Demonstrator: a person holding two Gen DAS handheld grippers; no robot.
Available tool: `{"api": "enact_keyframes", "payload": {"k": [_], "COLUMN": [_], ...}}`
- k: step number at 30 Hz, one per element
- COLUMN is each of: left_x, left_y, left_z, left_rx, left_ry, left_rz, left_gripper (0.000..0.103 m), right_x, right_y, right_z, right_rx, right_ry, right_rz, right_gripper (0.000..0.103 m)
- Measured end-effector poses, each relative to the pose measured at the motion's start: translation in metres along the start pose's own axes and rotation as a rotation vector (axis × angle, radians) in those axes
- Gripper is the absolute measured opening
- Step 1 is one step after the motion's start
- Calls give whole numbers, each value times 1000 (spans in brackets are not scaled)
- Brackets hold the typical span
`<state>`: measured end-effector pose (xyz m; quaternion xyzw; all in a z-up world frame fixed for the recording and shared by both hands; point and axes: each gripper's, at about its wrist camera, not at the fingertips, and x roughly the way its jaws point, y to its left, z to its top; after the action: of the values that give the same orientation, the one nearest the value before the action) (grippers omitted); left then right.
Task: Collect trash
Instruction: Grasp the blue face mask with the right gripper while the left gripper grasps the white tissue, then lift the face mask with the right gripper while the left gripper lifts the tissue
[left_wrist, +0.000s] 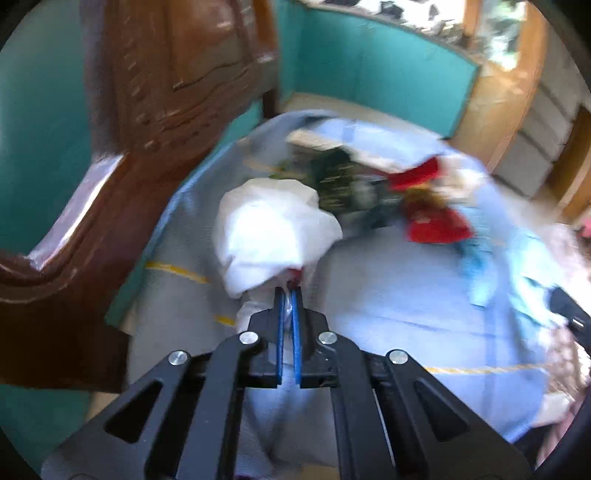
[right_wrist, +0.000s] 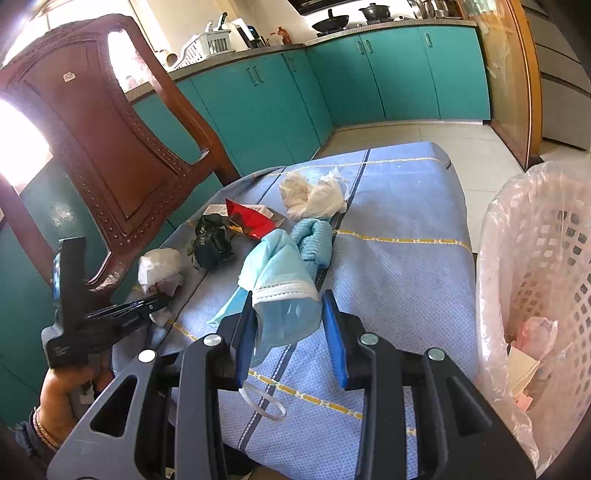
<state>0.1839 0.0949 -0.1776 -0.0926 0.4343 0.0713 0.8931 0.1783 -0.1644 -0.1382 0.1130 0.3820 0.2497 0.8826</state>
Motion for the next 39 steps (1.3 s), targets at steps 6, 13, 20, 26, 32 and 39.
{"api": "enact_keyframes", "payload": {"k": [6, 13, 20, 26, 32, 39], "left_x": [-25, -31, -17, 7, 11, -44], "left_y": [-34, -45, -45, -32, -23, -15], "left_z": [-9, -11, 0, 8, 4, -16], "left_rx": [94, 134, 160, 128, 102, 39], "left_ry": [-4, -61, -66, -47, -28, -120], "left_rz": [-199, -85, -11, 34, 69, 36], "left_gripper": [5, 55, 66, 61, 22, 21], "right_x": [0, 0, 2, 3, 3, 2], "right_y": [-1, -4, -3, -3, -1, 4], "right_z": [-1, -2, -3, -4, -4, -5], "right_rx": [1, 0, -4, -8, -15, -35], "right_ry": [-1, 5, 10, 21, 20, 7], "right_rz": [-16, -46, -43, -47, -46, -65], "right_gripper": [35, 35, 35, 35, 35, 35]}}
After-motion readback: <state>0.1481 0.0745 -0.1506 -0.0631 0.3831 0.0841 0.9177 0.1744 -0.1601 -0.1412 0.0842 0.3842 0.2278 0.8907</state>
